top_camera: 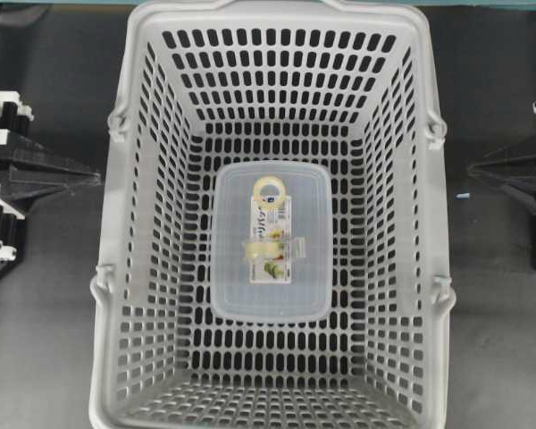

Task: Pick up the tape dispenser from the shopping basket with the left arm.
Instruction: 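Start moving the left gripper inward toward the basket, then swing the left gripper over the basket above the tape dispenser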

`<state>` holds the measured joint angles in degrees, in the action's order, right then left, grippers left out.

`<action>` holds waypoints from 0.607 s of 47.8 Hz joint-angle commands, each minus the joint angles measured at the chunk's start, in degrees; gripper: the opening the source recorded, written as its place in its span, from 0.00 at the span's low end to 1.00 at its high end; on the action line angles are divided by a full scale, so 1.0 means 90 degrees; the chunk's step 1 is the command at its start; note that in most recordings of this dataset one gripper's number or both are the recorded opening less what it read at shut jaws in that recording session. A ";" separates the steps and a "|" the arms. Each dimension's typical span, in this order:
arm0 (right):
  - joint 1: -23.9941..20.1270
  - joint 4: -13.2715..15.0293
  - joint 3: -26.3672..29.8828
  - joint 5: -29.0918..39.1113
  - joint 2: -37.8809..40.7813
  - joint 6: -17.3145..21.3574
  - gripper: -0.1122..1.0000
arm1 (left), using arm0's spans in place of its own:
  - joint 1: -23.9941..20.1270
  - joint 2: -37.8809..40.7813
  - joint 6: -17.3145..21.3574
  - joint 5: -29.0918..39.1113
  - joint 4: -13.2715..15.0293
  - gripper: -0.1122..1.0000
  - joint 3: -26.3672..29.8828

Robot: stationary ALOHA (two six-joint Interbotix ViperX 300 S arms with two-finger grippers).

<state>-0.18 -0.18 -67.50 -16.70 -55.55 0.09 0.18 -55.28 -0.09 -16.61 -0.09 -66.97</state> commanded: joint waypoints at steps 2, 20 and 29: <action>0.0078 -0.0039 0.0078 -0.0029 0.0000 0.0039 0.10 | 0.0205 0.0078 -0.0156 0.0166 -0.0283 0.15 0.0498; 0.0117 -0.0059 0.0098 0.0400 -0.0283 0.0039 0.10 | 0.0254 0.1602 -0.0293 0.2627 -0.0283 0.10 0.2666; 0.0127 -0.0059 0.0107 0.0693 -0.0430 0.0039 0.10 | 0.0322 0.2803 -0.0244 0.3877 -0.0283 0.10 0.3984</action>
<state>0.79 -0.53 -67.59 -10.90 -59.41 0.44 2.55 -34.01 -2.46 14.41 -2.37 -37.09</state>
